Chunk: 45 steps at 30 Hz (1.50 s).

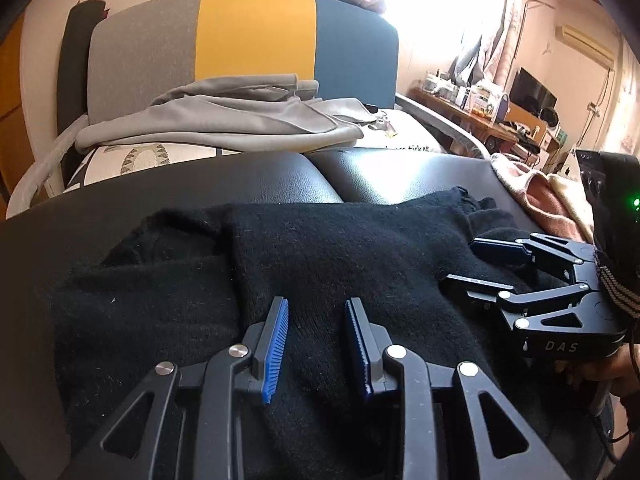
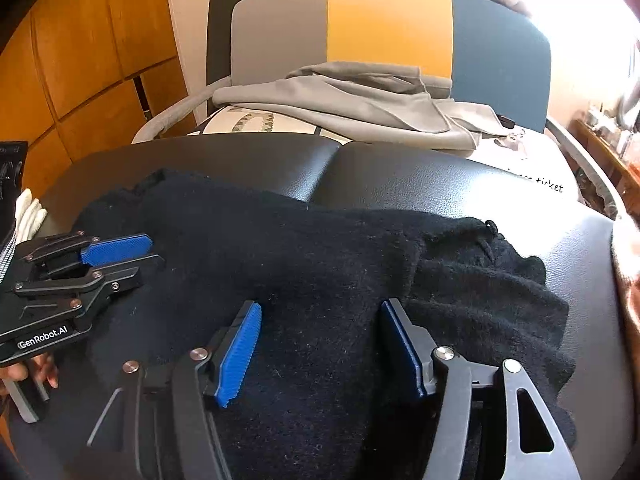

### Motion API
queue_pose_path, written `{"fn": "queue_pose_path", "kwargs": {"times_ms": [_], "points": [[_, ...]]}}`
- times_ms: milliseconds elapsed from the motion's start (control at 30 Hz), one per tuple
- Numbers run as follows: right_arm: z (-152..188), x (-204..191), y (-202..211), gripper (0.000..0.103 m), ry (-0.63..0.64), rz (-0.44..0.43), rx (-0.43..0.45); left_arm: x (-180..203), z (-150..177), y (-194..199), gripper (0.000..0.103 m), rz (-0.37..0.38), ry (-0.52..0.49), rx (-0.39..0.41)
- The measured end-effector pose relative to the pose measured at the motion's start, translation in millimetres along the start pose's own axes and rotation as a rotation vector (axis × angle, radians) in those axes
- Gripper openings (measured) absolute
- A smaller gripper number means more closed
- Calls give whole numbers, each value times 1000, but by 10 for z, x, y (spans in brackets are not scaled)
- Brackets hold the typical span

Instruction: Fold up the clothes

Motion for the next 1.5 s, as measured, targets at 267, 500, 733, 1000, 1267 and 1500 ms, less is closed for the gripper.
{"fn": "queue_pose_path", "kwargs": {"times_ms": [267,500,733,1000,1267,1500], "points": [[-3,-96,-33,92,41,-29,-9,78,180,579,36,-69,125,41],[88,-2,328,103,-110,-70,2,-89,850,1230,38,-99,235,58],[1159,345,1416,103,-376,-109,105,-280,1536,1661,38,-161,303,50],[2460,410,2308,103,-452,-44,86,-306,1921,1963,41,-216,272,58],[2380,25,2305,103,-236,33,63,-261,2158,2196,43,-266,202,72],[2163,-467,1978,103,-95,-53,34,-104,2292,2405,43,-189,113,91]]}}
Point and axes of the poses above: each gripper's, at about its wrist camera, not at the fingertips, and y roughly against the way its jaws point, x to its right, z to its underside, the point moved 3 cm from there along -y, roughly the way its jaws point, and after that the axes turned 3 degrees about y, right-handed, at the moved point
